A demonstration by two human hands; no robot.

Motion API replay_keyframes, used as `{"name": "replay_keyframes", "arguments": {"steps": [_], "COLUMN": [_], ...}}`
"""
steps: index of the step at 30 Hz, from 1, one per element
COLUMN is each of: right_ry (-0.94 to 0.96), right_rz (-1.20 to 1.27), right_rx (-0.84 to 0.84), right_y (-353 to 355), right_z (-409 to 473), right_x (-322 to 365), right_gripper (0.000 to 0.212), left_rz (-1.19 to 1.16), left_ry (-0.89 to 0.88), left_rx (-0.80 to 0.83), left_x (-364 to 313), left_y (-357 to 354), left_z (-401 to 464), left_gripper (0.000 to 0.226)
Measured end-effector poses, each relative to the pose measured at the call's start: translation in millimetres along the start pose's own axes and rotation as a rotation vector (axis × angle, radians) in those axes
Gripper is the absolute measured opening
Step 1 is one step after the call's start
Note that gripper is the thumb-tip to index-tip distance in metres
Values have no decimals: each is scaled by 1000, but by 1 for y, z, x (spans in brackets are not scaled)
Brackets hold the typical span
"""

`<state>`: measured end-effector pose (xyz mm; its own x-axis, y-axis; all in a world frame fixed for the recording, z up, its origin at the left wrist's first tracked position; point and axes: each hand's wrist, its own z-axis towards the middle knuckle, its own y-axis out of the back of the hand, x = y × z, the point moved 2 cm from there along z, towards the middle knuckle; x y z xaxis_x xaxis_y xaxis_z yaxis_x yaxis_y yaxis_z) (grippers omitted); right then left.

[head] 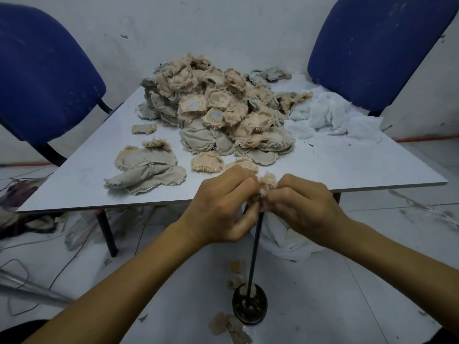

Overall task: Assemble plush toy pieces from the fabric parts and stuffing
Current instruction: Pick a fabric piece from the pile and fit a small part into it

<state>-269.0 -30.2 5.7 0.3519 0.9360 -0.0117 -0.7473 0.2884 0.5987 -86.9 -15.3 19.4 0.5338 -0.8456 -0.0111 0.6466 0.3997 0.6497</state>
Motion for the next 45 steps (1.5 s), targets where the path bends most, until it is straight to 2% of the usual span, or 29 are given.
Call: {"name": "replay_keyframes", "arguments": {"steps": [4,10,13,16,18,21,23,25,27,30,31,33,35,36,38,40,42,45], "right_ry": [-110,-402,-512,-579,-682,-726,-634,-535,-508,-544,-545,-541,-541,-544,-544,-522,-473,-434], "right_rz": [94,156,204,294,265,98,27,1,-15,-35,-34,-19,-2,-5,-19,26,72,69], "right_rx": [-4,-231,-191,-66,-37,146,273,338,384,419,411,388,367,363,343,258,179,197], "right_y": [2,12,4,-6,-9,-17,-26,-33,-38,-40,-40,-39,-40,-41,-42,-41,-37,-35], "right_z": [-4,16,24,26,24,18,16,18,22,29,31,34,34,34,33,34,37,35], "right_x": [4,3,1,-10,-26,-49,-54,-54,-51,-49,-48,-45,-43,-42,-41,-40,-38,-41], "right_gripper": [12,19,21,24,31,25,20,21,27,26,23,16,13,13,13,9,9,19], "left_rz": [-84,-204,-206,-309,-364,-423,-468,-523,-500,-318,-261,-184,-96,-48,37,18,-92,-255], "left_ry": [37,400,535,746,812,727,663,684,744,753,723,655,608,598,566,563,643,735], "left_rx": [-17,-284,-282,-191,-93,223,457,520,404,197,183,268,385,397,313,193,98,35], "left_x": [-1,2,8,26,41,58,62,64,64,63,63,63,62,61,58,56,58,61], "left_y": [0,1,-3,-3,3,14,18,19,19,15,13,7,-2,-5,-6,-3,0,0], "left_z": [2,14,16,13,10,3,-1,-4,-4,-5,-5,-6,-8,-9,-7,-2,1,4], "left_gripper": [4,15,18,21,25,31,35,47,56,47,40,24,27,28,23,15,10,9]}}
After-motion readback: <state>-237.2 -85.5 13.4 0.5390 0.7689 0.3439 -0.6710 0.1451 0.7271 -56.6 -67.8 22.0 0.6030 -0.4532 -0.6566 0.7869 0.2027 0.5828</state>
